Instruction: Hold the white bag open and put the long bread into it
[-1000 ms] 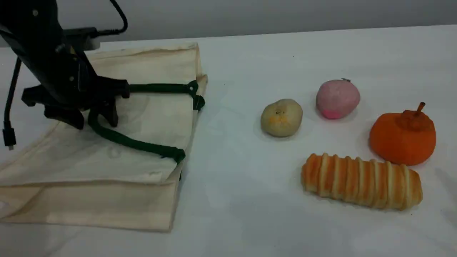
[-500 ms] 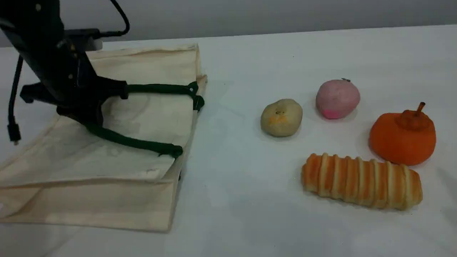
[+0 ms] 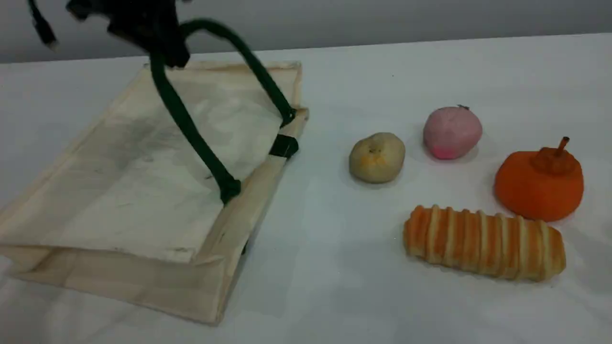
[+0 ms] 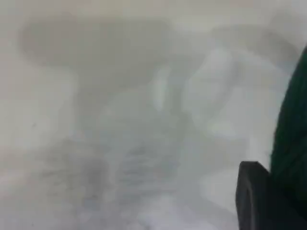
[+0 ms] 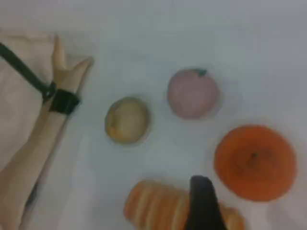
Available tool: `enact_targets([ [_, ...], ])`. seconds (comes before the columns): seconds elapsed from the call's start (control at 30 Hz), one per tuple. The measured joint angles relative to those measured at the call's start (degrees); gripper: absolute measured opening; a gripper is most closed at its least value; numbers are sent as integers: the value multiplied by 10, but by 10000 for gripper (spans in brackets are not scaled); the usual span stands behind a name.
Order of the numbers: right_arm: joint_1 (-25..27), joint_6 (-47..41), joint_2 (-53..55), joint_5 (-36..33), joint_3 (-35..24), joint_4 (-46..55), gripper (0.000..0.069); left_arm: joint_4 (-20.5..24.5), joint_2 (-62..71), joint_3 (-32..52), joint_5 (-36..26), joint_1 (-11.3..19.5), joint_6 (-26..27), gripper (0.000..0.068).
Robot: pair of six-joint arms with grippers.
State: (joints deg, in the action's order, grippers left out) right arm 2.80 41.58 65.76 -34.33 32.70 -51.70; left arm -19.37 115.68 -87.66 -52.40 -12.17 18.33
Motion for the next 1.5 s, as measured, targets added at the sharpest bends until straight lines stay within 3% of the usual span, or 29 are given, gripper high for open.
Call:
enact_targets([
  [0.1,-2,20,30,-11,0,-21,428,-7,0,-41,-49,-7,37,81],
  [0.23,-28,25,73,-8,0,-63,428,-18,0,-83,-90,-17,42,81],
  [0.57,-165,100,195,78,3,-72,428,-22,0,-103,-93,-18,40,81],
  [0.93,-180,50,253,57,4,-56,428,-38,0,-103,-89,-18,40,81],
  [1.03,-201,106,253,63,4,-49,428,-38,0,-103,-87,-18,40,81],
  [1.37,-252,418,253,186,3,-50,428,-58,0,-103,-78,-18,52,81],
  [1.5,-259,481,275,195,3,-67,428,-68,0,-103,-73,-18,57,81],
])
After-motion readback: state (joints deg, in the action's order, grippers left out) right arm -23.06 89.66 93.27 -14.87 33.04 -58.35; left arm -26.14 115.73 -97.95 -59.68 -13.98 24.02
